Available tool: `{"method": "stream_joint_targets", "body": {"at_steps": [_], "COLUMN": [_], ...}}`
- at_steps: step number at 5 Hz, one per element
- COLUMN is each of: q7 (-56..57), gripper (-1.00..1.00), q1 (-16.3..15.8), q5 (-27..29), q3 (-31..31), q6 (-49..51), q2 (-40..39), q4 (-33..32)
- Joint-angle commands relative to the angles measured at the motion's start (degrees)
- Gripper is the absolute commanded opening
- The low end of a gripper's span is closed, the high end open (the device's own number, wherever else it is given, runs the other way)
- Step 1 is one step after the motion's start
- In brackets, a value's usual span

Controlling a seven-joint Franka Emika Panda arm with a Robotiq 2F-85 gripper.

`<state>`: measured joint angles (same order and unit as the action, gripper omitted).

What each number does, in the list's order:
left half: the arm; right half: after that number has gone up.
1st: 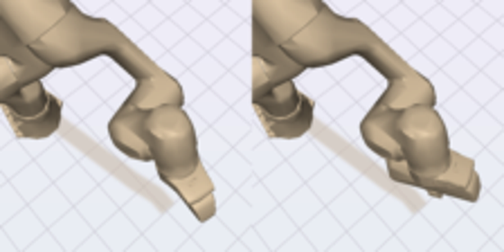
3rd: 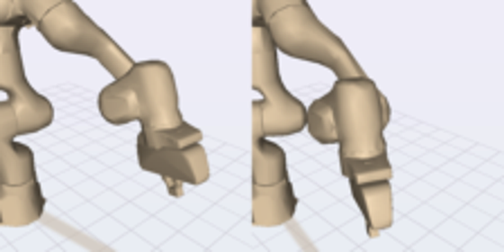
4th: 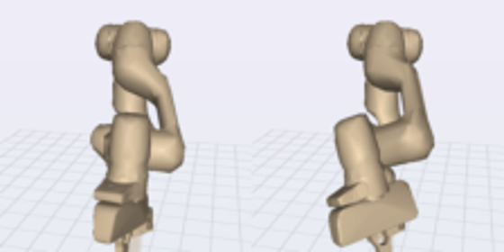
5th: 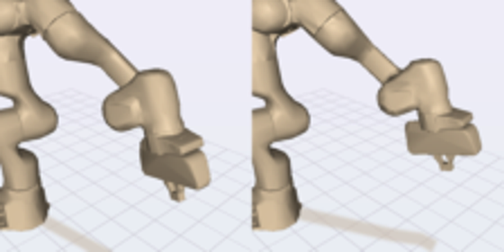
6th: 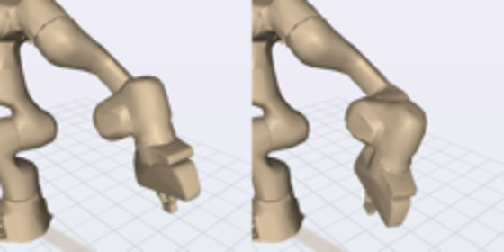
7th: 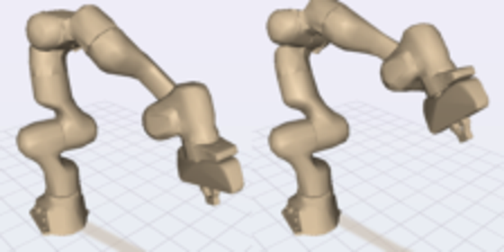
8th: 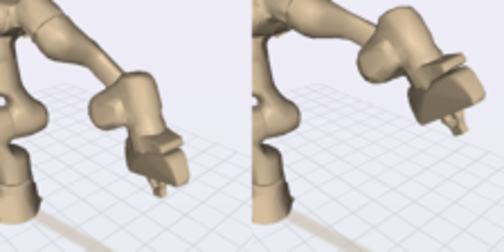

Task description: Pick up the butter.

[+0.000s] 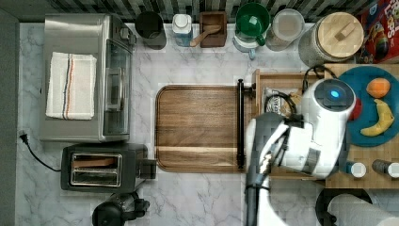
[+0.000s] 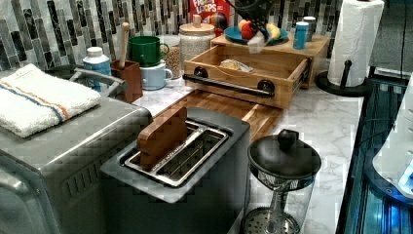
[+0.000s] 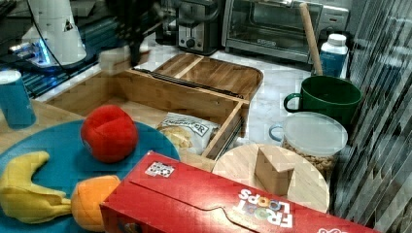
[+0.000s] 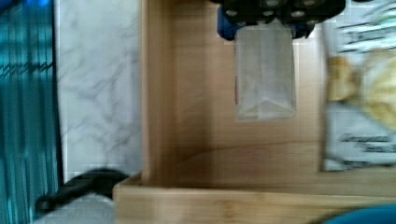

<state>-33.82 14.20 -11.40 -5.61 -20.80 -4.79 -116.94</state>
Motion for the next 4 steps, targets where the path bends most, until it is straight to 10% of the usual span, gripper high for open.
{"method": "stream_joint_targets", "body": {"at_steps": [1,4], "q7": [-7.8,-9.0], "gripper": [-1.00,-1.00], "q1": [-6.6,-6.4], "q5": [10.2,8.7], "q3": [7.4,9.8], "q6": [13.9,11.4], "q2": [1.6,2.2], "q4": [24.6,22.4]}}
